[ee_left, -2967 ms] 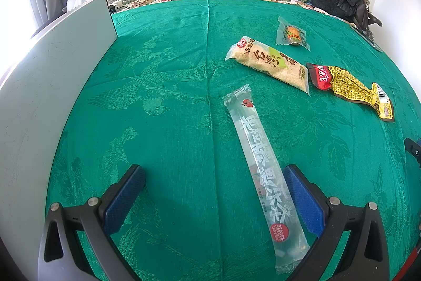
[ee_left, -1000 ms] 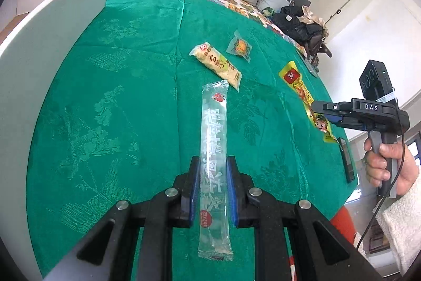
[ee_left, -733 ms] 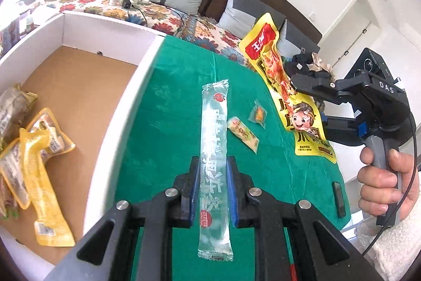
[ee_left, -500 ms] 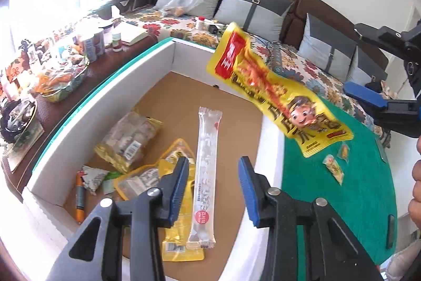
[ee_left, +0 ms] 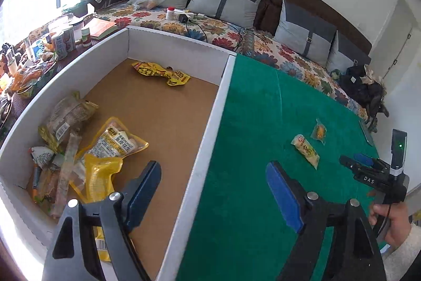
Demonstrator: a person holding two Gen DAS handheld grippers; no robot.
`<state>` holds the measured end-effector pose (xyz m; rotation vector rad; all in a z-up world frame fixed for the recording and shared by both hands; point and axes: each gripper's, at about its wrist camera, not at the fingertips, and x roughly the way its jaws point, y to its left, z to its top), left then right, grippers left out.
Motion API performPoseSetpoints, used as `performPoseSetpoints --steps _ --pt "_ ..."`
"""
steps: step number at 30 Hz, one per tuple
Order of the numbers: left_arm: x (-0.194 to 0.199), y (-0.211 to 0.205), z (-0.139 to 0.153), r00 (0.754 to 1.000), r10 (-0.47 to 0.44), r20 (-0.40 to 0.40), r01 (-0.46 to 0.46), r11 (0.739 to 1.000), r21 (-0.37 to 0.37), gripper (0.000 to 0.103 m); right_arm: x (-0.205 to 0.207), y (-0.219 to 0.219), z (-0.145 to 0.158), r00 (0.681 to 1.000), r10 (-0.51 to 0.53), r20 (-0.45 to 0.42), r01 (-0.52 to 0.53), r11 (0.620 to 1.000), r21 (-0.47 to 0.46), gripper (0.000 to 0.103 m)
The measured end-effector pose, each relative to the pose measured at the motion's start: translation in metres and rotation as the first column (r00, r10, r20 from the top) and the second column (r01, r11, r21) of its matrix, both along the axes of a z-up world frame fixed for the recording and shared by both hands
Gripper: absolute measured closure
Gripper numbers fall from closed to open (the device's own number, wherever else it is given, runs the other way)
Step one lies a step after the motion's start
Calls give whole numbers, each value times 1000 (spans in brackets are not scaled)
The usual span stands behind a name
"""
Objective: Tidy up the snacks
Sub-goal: 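Withdraw both open tools from the box back over the green cloth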
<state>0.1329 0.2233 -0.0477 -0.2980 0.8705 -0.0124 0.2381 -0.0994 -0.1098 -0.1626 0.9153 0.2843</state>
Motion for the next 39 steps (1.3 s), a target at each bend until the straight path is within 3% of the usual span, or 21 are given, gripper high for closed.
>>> performPoseSetpoints --steps 2,6,9,11,15,19,24,39 --pt "13 -50 -12 994 -102 -41 102 995 -3 14 -12 -50 -30 997 -70 -16 69 996 -64 23" --pt "31 -135 -65 962 -239 -131 242 970 4 13 -43 -124 -62 982 -187 -4 186 978 -98 23" --pt "39 -182 -111 933 -270 -240 291 955 57 14 -60 -150 -68 969 -247 26 249 965 -86 23" --pt "43 -198 -128 928 -258 -267 290 953 86 14 -62 -158 -73 962 -270 42 273 957 -96 23" --pt "55 -213 -131 955 -212 -206 252 948 194 13 -67 -163 -80 952 -300 67 304 951 -63 23" --pt "73 -210 -139 959 -207 -193 250 939 236 13 -61 -175 -86 938 -346 23 346 938 -12 11" --pt "75 -202 -149 976 -186 -110 208 946 247 0 -61 -178 -86 930 -368 11 368 930 3 9" --pt "75 -198 -151 981 -171 -92 189 950 250 0 -64 -181 -87 925 -379 12 379 926 -1 7"
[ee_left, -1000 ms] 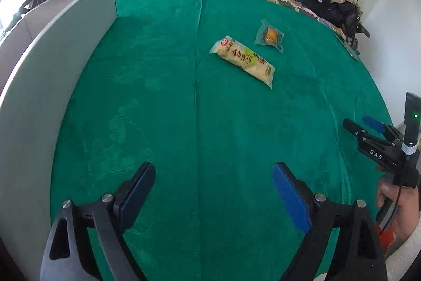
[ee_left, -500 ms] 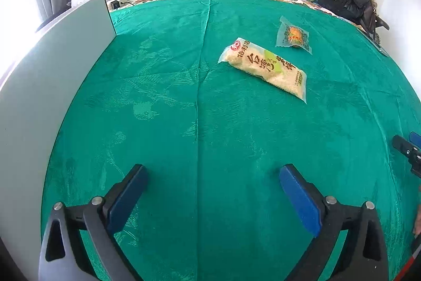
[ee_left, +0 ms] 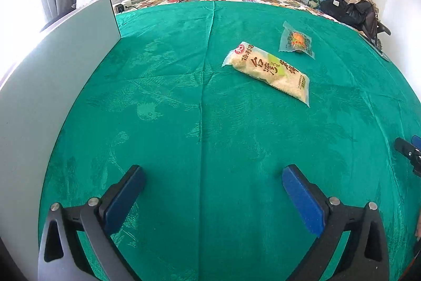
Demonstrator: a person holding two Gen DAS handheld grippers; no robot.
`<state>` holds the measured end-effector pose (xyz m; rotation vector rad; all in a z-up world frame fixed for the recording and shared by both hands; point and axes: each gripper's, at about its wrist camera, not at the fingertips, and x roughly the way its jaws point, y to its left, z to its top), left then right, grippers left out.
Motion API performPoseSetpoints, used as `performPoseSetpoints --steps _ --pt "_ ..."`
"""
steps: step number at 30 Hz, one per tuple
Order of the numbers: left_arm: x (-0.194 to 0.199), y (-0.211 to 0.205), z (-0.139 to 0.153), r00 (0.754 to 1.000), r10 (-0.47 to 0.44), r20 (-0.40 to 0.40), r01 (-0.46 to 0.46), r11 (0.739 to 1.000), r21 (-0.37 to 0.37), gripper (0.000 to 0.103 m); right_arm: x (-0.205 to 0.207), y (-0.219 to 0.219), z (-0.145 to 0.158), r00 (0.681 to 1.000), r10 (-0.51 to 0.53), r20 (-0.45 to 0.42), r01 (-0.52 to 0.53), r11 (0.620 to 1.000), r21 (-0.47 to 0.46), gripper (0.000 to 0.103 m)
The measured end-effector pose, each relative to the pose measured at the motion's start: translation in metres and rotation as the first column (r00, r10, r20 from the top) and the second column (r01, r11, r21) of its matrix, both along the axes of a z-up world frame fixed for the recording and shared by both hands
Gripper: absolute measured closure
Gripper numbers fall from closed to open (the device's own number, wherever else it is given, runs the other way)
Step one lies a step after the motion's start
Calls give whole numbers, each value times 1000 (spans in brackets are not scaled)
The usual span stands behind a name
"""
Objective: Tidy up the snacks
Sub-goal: 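Withdraw both open tools from the box back over the green cloth, then grasp the cream rice-cracker bag with the left tool and pull it closer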
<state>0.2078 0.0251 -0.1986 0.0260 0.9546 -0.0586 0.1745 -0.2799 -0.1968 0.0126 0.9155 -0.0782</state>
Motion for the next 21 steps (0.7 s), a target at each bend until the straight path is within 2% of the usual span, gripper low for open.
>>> performPoseSetpoints --steps 17,19,21 --pt "-1 -1 0 1000 0 -3 0 1000 -2 0 0 -1 0 1000 1 -1 -1 1000 0 7" --pt "3 -1 1 999 -4 -34 4 1000 -5 0 0 -1 0 1000 1 -1 -1 1000 1 7" --pt "13 -4 4 995 0 -105 -1 1000 -12 0 0 -1 0 1000 1 -1 -1 1000 1 7"
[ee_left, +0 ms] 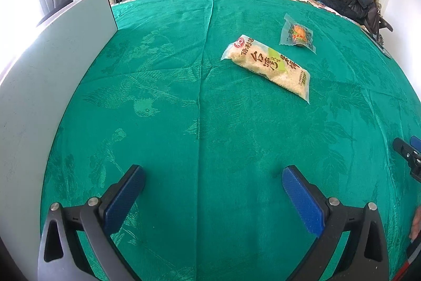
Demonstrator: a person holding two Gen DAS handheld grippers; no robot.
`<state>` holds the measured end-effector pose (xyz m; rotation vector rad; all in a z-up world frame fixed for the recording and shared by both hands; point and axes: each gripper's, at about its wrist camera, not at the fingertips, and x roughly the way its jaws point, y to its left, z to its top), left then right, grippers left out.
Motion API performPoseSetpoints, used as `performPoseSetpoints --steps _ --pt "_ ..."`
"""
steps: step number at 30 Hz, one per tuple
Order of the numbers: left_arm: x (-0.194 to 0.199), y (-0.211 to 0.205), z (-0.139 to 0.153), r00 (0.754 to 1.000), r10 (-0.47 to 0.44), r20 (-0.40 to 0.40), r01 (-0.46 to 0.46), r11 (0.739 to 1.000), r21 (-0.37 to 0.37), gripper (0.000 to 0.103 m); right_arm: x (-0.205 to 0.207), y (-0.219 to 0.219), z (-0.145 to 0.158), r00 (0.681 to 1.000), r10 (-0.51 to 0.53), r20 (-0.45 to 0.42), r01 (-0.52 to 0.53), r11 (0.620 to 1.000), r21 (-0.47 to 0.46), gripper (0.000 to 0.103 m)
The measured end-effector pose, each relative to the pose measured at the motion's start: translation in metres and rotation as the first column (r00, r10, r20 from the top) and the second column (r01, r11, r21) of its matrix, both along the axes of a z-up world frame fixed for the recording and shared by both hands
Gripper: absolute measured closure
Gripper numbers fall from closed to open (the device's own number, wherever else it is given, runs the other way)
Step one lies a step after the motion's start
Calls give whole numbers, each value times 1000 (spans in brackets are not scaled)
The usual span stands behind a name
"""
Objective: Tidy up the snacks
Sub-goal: 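Grasp the cream rice-cracker bag with the left tool and pull it closer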
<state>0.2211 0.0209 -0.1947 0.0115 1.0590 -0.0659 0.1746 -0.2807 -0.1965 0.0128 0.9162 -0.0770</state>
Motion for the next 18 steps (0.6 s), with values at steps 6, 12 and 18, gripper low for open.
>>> performPoseSetpoints --steps 6,12,18 --pt "64 -16 24 994 75 -86 -95 962 -257 2 0 0 0 1000 0 0 0 1000 0 7" --pt "130 -60 13 983 113 -143 -126 988 -88 2 0 0 0 1000 0 0 0 1000 0 7" --pt "114 -57 8 998 41 -45 -41 999 15 24 0 0 0 1000 0 0 0 1000 0 7"
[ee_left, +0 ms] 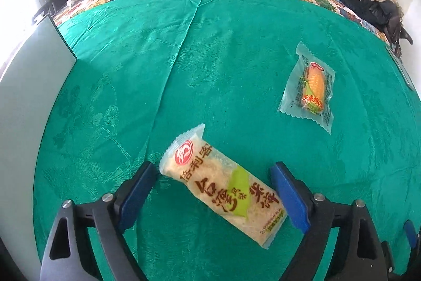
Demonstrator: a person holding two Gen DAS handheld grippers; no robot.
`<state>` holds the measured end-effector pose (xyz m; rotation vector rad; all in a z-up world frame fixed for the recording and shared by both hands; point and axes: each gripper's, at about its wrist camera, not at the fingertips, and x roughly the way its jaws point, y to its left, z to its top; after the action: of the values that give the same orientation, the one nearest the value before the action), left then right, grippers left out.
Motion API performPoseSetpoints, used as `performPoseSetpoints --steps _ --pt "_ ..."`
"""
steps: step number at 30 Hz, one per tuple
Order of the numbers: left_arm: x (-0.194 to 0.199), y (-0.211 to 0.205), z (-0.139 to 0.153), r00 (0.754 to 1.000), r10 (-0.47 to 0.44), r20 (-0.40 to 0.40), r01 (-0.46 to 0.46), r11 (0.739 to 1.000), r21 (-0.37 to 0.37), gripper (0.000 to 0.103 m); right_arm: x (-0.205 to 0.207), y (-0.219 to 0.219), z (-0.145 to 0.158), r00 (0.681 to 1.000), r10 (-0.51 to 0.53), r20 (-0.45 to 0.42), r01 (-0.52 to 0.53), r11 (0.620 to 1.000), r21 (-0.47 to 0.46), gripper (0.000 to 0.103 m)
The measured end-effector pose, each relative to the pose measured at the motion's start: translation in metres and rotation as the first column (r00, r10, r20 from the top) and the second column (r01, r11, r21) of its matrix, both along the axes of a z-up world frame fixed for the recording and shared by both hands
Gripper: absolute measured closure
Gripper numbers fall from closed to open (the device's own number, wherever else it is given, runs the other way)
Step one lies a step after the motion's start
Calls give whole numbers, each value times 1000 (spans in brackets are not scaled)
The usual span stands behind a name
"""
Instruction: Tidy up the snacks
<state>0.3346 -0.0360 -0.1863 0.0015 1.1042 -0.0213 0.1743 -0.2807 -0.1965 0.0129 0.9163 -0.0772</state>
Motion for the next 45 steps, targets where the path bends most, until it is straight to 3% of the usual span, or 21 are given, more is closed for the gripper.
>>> performPoseSetpoints --steps 2,3,5,10,12,13,15,17,19,22,23,28,34,36,38,42,45 --pt "-14 11 3 997 -60 43 60 998 -1 58 0 0 0 1000 0 0 0 1000 0 7" --pt "-22 20 2 995 -88 52 88 996 -3 65 0 0 0 1000 0 0 0 1000 0 7" --pt "-33 34 4 990 -130 49 131 991 -23 72 0 0 0 1000 -1 0 1 1000 0 7" --pt "-74 58 6 975 -220 41 220 975 2 72 0 0 0 1000 -1 0 1 1000 0 7" --pt "-88 65 7 970 -240 35 241 970 -22 72 0 0 0 1000 -1 0 1 1000 0 7" --pt "-93 68 6 969 -247 30 248 968 -35 71 -1 0 0 1000 -1 -1 1 1000 0 7" --pt "-101 69 6 965 -260 26 261 965 -30 58 0 0 0 1000 -1 -1 1 1000 1 7" --pt "-104 62 2 965 -261 9 261 965 23 14 -1 0 0 1000 -1 -1 1 1000 1 7" --pt "-101 55 -2 967 -255 23 253 965 75 8 -1 0 0 1000 -1 -1 1 1000 1 7" --pt "-87 61 -8 978 -206 36 205 978 35 0 -1 0 0 1000 -1 -1 1 1000 1 7" --pt "-83 67 -9 983 -179 42 179 984 -3 0 -1 0 0 1000 -1 -1 1 1000 1 7" --pt "-79 86 -12 982 -117 146 119 993 -2 0 -2 -2 -1 1000 -2 -1 2 1000 6 7" --pt "-79 85 -13 981 -118 151 119 993 3 0 -3 -2 -1 1000 0 -4 0 1000 14 6" --pt "-80 84 -14 981 -118 151 119 993 1 0 3 -1 2 999 11 -47 -10 1000 16 6" --pt "-80 84 -14 981 -118 151 119 993 2 0 19 2 9 993 27 -119 -22 999 40 7" --pt "-79 84 -14 981 -118 151 119 993 2 0 67 27 44 996 65 -57 -57 990 128 8" --pt "-79 84 -14 981 -118 151 119 993 3 0 124 64 53 992 102 -72 -84 972 218 8"
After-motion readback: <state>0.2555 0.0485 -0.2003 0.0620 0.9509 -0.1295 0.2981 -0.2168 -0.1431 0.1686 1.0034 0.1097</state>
